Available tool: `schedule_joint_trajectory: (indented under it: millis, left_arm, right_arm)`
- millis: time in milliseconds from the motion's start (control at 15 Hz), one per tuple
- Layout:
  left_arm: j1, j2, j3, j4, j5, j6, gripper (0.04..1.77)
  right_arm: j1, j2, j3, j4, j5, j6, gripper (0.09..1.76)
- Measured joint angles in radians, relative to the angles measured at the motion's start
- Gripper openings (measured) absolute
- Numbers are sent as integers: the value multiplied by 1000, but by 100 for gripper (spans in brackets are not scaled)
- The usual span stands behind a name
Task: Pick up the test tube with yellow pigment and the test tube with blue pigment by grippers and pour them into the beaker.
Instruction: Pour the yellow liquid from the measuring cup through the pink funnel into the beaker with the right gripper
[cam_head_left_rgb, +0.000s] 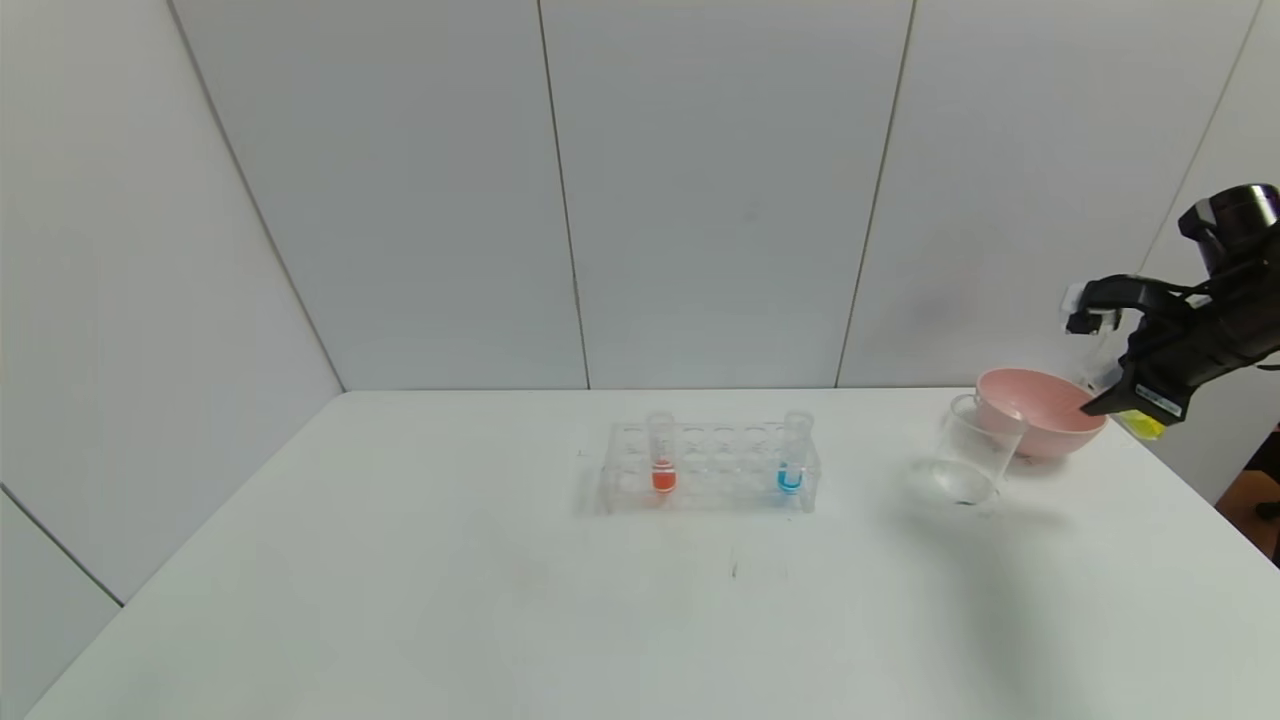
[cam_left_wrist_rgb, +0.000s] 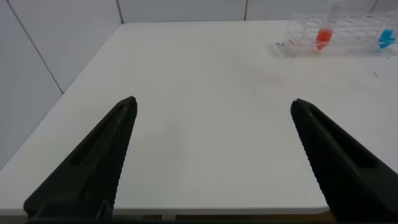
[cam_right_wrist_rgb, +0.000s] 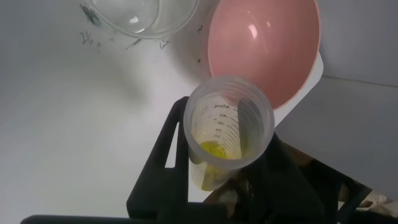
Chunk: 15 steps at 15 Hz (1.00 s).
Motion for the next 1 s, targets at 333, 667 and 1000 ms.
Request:
schedule_joint_trajectory:
  millis: [333,667,1000]
  left_arm:
    - [0,0,0,0,0,0,176]
    - [0,0,0,0,0,0,176]
    - [0,0,0,0,0,0,176]
  right_arm:
    - [57,8,-2,-16,-154,-14,57]
    - [135,10,-3,-51,-313,-14,57]
    - [176,21,-2,-55,-352,-14,57]
